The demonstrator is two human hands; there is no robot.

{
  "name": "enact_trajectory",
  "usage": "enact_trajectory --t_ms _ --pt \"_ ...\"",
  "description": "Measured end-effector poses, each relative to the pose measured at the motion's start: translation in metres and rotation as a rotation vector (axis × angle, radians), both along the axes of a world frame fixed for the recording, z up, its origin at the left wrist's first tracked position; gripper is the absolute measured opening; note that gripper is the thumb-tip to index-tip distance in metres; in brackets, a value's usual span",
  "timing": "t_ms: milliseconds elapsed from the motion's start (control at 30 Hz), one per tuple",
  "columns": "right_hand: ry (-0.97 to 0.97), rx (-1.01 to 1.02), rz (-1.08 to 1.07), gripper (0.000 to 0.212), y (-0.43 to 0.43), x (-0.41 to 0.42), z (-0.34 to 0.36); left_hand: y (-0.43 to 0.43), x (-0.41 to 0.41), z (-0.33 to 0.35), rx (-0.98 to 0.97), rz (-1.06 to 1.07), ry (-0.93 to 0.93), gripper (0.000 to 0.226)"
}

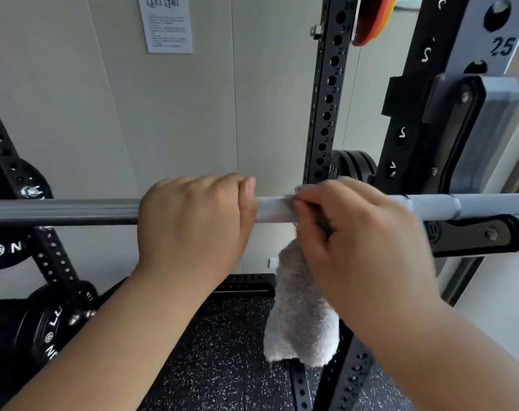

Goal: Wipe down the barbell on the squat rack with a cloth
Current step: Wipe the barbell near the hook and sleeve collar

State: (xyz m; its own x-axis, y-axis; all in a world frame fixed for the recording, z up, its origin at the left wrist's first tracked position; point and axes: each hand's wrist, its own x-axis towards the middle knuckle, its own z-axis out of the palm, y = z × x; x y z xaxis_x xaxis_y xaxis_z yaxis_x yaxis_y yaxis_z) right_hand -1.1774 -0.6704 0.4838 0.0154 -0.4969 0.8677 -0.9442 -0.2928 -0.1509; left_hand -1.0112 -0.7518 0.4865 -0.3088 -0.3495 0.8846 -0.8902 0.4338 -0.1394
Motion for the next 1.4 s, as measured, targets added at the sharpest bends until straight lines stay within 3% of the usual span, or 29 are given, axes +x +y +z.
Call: enact_trajectory --t_ms 100,133,267,400,567,733,867,1033,1200,1333,1400 --pt "0.154 0.050 0.049 0.008 -0.007 0.024 -0.003 -0.004 0.008 -0.004 -0.010 -0.054 0.003 0.044" --pt "0.149 0.061 0.038 0.004 -0.007 0.017 0.001 -0.004 0.013 -0.007 0.011 -0.078 -0.005 0.046" --pt "-0.008 -0.001 -0.020 0.024 -0.001 -0.010 0.010 0.006 0.021 -0.018 0.065 -0.035 -0.019 0.044" --pt "0.083 0.020 0.052 0.018 -0.006 0.024 -0.010 0.010 0.013 -0.025 0.075 0.014 0.036 0.039" --pt "-0.022 -0.079 -0.075 0.021 0.007 -0.014 0.000 -0.003 0.009 -0.025 -0.012 0.019 0.082 0.040" --pt "0.124 -0.127 -0.077 0.021 0.000 0.010 -0.022 -0.007 0.009 -0.017 -0.079 0.021 0.080 0.043" --pt "-0.025 -0.114 -0.098 0.021 0.008 -0.017 -0.005 -0.003 0.006 -0.007 -0.008 0.030 0.060 0.038" --pt "0.111 -0.087 -0.030 0.023 0.000 0.013 -0.028 0.001 0.005 0.011 0.146 0.143 -0.031 0.050" --pt "-0.033 -0.108 -0.079 0.018 0.004 -0.011 -0.008 -0.005 0.005 0.019 0.274 0.217 -0.075 0.059" --pt "0.135 -0.082 -0.049 0.023 -0.003 0.009 -0.023 -0.003 0.008 0.006 0.078 0.096 0.012 0.050" --pt "0.079 -0.082 -0.087 0.022 0.001 -0.005 -0.016 -0.009 0.016 -0.012 -0.077 -0.054 0.028 0.045"
